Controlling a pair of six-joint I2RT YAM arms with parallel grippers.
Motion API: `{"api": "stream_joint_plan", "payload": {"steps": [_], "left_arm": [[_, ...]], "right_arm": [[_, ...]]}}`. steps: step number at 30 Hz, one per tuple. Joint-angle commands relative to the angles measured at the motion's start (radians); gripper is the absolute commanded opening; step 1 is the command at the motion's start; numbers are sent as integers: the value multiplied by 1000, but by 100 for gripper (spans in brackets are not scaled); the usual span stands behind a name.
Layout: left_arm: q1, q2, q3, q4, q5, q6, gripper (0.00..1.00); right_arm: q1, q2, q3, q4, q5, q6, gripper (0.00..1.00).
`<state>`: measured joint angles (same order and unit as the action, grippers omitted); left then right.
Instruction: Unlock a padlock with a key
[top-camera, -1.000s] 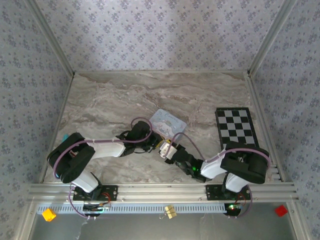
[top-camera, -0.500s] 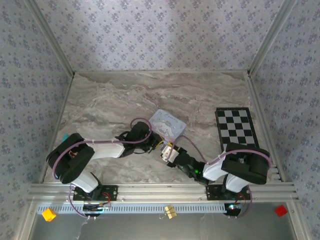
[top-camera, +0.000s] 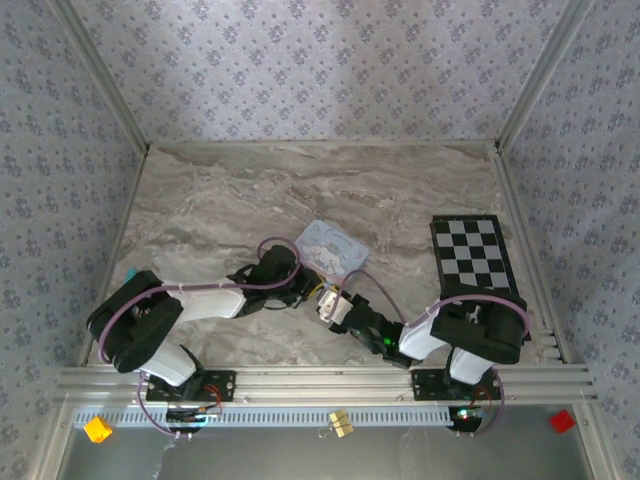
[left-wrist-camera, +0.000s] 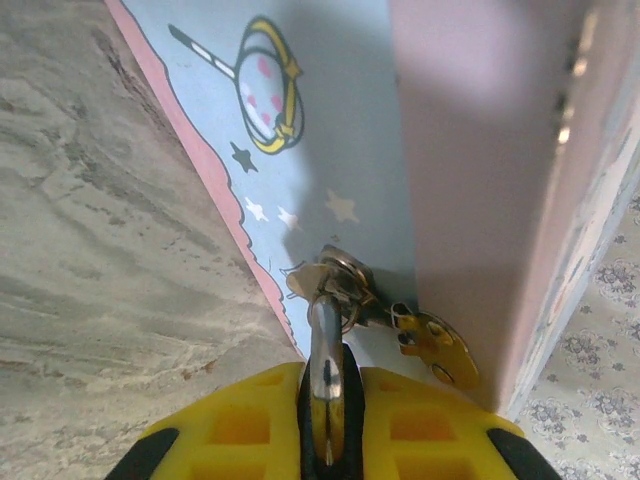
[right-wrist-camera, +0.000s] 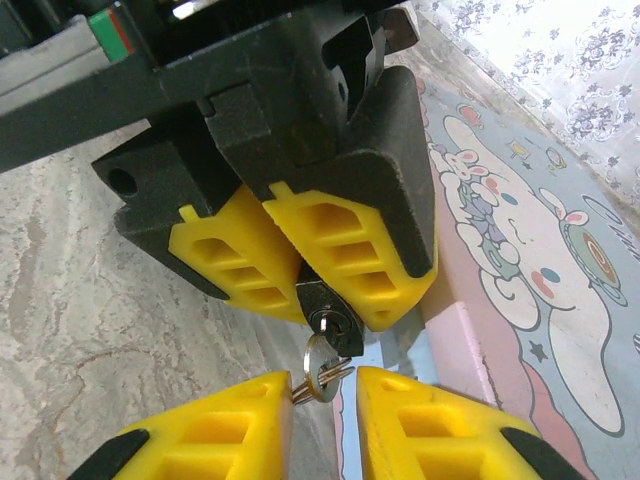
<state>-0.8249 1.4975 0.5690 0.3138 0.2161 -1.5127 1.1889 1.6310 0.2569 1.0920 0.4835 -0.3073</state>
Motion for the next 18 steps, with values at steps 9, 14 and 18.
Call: {"api": "stream_joint_plan", "payload": {"steps": [9, 14, 18], "left_arm": [[-11, -22, -6, -10, -3, -8, 0], [-13, -15, -1, -7, 1, -6, 0], [-17, -9, 1, -3, 2, -7, 0]], "right_arm": [[-12, 45, 38, 48, 25, 25, 22], [-19, 50, 49, 48, 33, 35, 21], [-34, 38, 45, 45, 23, 63, 20]]}}
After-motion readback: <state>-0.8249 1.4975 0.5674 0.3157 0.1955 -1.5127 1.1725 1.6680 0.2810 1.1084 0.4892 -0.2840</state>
